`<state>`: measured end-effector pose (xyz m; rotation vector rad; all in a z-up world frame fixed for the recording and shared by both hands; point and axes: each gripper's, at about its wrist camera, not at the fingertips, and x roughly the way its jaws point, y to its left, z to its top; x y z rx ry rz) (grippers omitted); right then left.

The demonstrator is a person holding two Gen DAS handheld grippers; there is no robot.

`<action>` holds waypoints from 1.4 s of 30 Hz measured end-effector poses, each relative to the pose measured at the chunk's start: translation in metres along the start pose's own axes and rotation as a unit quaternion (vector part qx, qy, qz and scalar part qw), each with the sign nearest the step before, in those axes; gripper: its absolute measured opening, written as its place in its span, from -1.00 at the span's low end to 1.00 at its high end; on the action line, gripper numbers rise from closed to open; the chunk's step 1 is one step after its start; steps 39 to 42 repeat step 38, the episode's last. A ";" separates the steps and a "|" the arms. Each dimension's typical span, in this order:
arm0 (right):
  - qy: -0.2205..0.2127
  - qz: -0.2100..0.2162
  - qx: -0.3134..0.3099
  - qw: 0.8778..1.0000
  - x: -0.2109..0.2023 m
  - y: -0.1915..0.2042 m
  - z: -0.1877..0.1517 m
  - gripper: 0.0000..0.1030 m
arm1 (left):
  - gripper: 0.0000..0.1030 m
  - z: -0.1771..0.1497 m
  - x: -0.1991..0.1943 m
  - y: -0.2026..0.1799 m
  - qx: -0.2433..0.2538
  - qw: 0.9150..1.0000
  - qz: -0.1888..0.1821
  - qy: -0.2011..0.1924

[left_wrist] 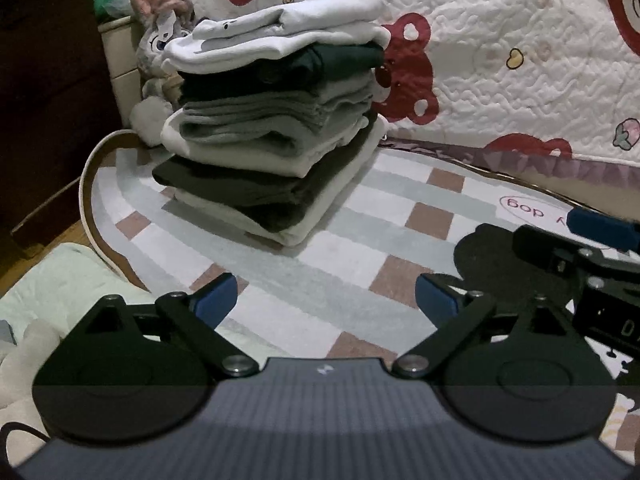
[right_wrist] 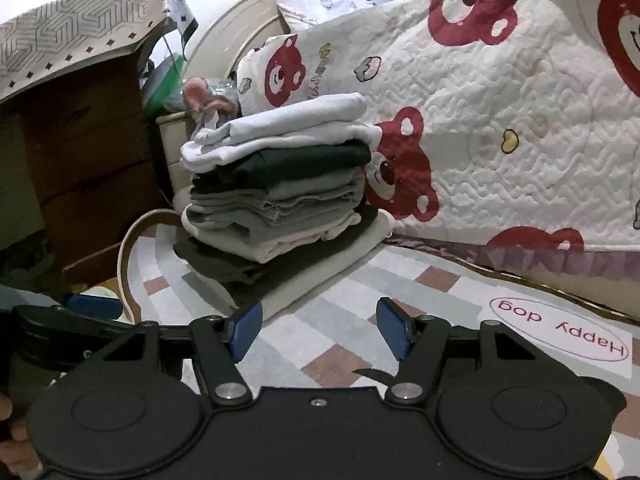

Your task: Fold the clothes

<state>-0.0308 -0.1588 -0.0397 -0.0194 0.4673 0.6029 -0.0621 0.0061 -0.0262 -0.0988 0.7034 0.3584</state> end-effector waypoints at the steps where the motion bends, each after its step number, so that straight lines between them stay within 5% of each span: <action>1: 0.003 0.000 0.003 1.000 0.000 0.000 0.000 0.33 | 0.88 -0.001 0.001 0.001 -0.001 1.000 0.000 0.002; 7: 0.008 0.001 0.013 1.000 0.000 0.000 -0.002 0.33 | 0.88 -0.007 0.002 0.007 -0.009 1.000 0.000 0.008; 13: 0.011 0.006 0.009 1.000 0.002 0.006 -0.002 0.33 | 0.88 -0.010 -0.002 0.010 0.004 0.999 0.050 -0.008; 42: 0.021 0.002 -0.022 1.000 0.005 0.018 -0.003 0.34 | 0.89 -0.008 -0.002 0.025 -0.006 0.998 0.068 0.005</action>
